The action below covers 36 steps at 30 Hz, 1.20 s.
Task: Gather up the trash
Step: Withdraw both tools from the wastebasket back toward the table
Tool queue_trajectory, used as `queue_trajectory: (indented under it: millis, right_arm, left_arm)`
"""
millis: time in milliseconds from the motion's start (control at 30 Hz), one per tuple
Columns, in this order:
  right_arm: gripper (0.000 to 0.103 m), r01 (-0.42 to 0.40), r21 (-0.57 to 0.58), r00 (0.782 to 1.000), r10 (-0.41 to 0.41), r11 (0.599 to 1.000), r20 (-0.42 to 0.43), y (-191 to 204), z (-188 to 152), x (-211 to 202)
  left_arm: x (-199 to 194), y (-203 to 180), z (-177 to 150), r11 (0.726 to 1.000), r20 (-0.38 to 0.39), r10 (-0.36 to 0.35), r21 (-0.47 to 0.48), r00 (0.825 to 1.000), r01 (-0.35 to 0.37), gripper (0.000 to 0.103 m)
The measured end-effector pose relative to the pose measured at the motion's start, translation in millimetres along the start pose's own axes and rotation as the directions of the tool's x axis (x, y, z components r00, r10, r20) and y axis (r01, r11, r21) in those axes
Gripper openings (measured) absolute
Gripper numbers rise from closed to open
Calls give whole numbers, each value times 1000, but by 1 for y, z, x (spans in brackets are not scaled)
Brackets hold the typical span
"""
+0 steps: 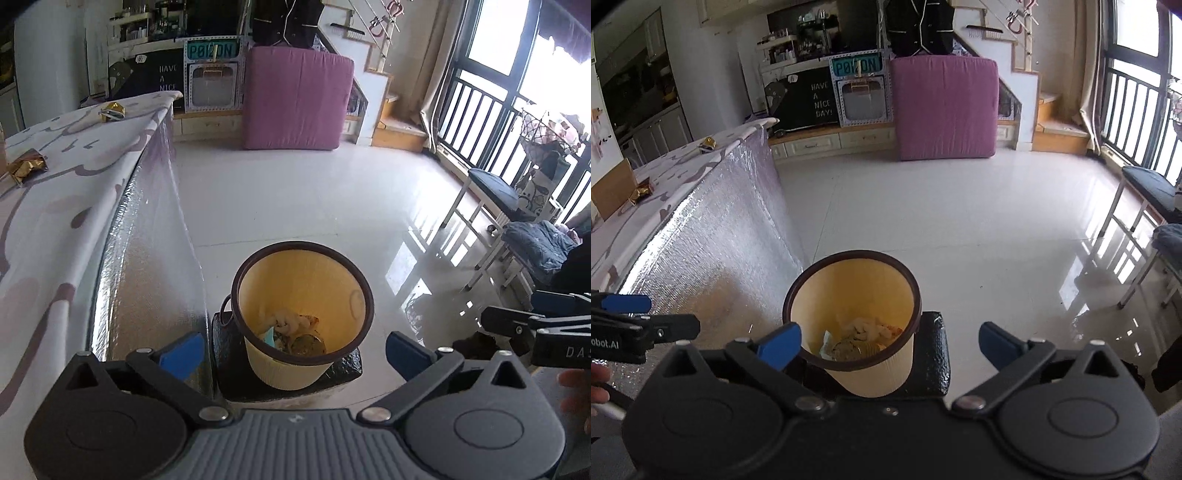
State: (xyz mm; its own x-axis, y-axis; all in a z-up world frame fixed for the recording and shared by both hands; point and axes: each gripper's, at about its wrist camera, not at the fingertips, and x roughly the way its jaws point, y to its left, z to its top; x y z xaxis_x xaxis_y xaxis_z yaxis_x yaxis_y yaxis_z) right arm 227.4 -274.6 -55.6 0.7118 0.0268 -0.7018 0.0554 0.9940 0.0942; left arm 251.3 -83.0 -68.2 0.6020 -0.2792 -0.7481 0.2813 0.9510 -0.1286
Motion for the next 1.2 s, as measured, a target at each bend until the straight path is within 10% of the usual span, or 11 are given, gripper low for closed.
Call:
queue_trajectory:
  millis: [733, 1200]
  right_arm:
    - [103, -4, -5, 994, 4, 1000, 106, 38, -15, -53]
    - [103, -157, -158, 974, 180, 975, 139, 155, 10, -29]
  left_arm:
    - [-88, 54, -20, 996, 172, 17, -93, 985, -1, 103]
    - [-148, 186, -39, 945, 243, 234, -286, 941, -160, 103]
